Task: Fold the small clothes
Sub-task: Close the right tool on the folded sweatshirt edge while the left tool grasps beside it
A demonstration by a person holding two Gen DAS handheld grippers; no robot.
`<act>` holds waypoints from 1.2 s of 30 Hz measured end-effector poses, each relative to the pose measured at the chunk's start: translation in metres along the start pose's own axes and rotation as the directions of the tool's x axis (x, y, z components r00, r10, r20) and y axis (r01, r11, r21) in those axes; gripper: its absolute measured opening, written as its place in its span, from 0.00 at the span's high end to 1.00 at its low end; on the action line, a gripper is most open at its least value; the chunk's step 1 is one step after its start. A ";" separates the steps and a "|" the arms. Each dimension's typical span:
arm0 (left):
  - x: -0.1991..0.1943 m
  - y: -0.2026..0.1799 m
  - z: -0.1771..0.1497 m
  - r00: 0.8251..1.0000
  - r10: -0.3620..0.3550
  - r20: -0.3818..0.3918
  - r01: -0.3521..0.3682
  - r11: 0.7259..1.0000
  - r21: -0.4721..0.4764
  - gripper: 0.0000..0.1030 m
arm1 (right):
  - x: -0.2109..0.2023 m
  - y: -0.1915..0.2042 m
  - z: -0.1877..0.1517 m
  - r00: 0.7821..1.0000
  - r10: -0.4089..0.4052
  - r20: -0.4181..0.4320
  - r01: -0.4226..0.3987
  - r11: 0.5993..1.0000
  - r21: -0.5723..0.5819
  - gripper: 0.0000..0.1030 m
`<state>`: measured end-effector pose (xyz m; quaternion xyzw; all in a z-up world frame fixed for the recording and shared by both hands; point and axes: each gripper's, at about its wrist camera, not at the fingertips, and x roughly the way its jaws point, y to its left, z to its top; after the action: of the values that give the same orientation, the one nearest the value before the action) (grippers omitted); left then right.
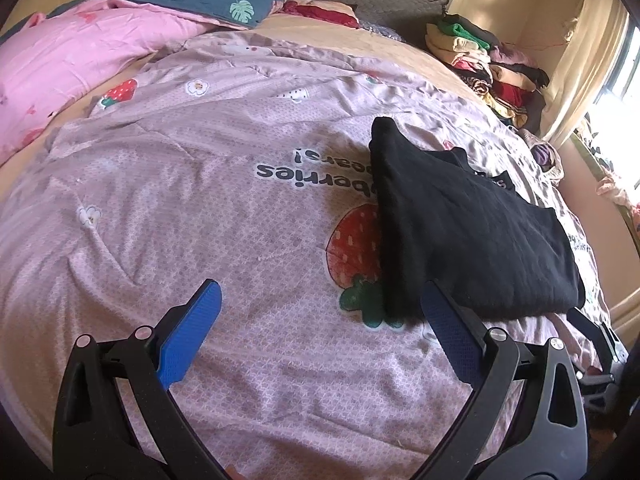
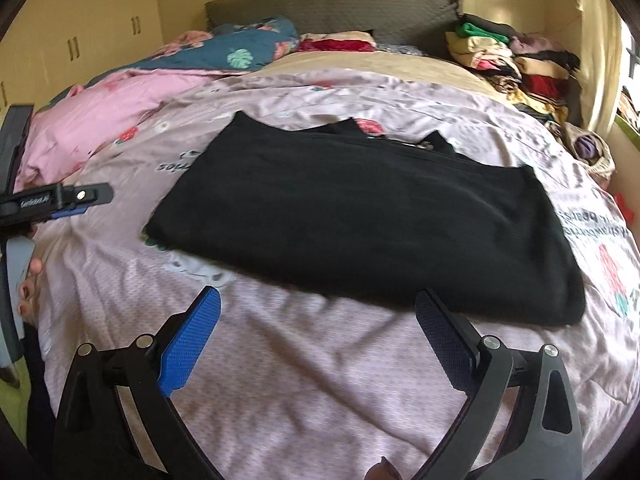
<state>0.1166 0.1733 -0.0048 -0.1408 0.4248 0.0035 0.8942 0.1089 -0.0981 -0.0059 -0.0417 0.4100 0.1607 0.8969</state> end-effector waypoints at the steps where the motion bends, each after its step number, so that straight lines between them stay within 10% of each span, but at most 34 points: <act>1: 0.001 -0.001 0.002 1.000 0.000 0.001 0.000 1.000 0.002 0.09 | 0.002 0.006 0.001 1.000 0.001 -0.001 -0.001 1.000 -0.017 0.06; 36: 0.118 -0.026 0.098 0.992 0.007 -0.129 0.003 0.997 0.079 0.09 | 0.119 0.105 0.041 0.989 -0.143 0.038 0.144 0.877 -0.459 0.05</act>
<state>0.2696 0.1598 -0.0288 -0.1051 0.4817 -0.0216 0.8697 0.1773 0.0402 -0.0618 -0.2832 0.3548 0.1865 0.8713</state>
